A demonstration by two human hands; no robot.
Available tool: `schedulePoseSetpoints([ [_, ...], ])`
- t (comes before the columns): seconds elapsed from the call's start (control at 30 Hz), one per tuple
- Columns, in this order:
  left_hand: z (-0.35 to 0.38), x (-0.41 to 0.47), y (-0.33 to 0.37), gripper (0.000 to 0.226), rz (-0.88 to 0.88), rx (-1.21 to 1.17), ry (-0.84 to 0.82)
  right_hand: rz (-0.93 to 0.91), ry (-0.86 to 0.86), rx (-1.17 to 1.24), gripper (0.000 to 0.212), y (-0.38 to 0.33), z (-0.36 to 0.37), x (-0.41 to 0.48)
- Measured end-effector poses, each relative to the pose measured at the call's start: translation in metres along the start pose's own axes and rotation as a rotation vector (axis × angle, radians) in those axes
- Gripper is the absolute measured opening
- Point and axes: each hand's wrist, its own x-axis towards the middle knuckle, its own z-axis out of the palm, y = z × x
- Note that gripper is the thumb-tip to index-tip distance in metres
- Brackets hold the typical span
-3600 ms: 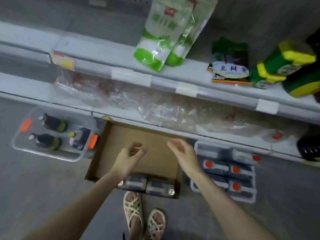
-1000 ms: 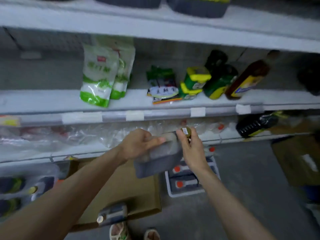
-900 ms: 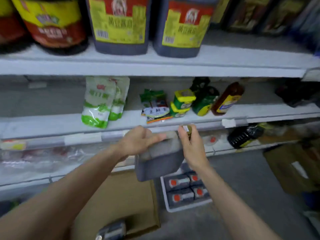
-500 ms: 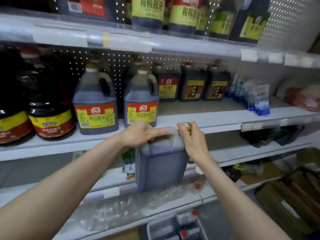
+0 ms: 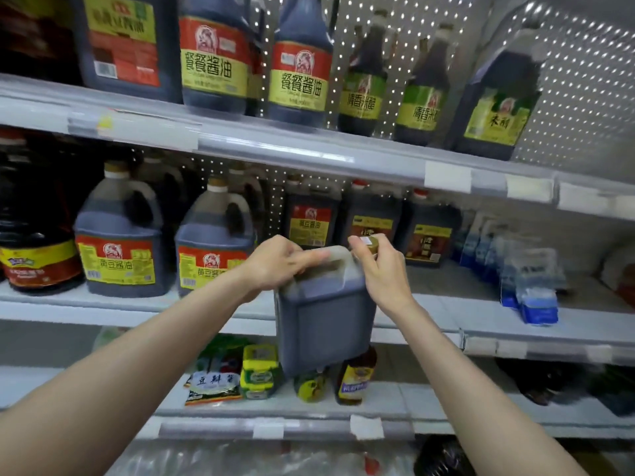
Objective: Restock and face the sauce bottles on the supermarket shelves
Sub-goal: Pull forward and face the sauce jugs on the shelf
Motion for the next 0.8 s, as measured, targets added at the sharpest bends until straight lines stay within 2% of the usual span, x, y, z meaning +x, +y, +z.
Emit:
schedulePoseSetpoints([
  [0.13, 0.013, 0.027, 0.01, 0.049, -0.007, 0.008, 0.14, -0.016, -0.005, 0.066, 0.038, 0.016, -0.001, 0.031],
  [0.33, 0.018, 0.062, 0.001, 0.045, -0.011, 0.072, 0.254, 0.031, -0.023, 0.098, 0.035, 0.033, 0.015, 0.061],
  [0.47, 0.016, 0.082, -0.012, 0.056, -0.01, 0.087, 0.303, 0.068, -0.013, 0.097, 0.058, 0.04, 0.027, 0.08],
  [0.57, 0.018, 0.091, -0.016, 0.056, -0.011, 0.093, 0.317, 0.066, -0.009, 0.113, 0.064, 0.047, 0.031, 0.087],
  [0.7, 0.024, 0.09, -0.012, 0.047, -0.031, 0.078, 0.345, 0.086, -0.047, 0.143, 0.06, 0.05, 0.027, 0.087],
  [0.8, 0.032, 0.085, -0.015, 0.036, -0.032, -0.026, 0.384, 0.142, -0.093, 0.221, 0.053, 0.046, 0.025, 0.08],
])
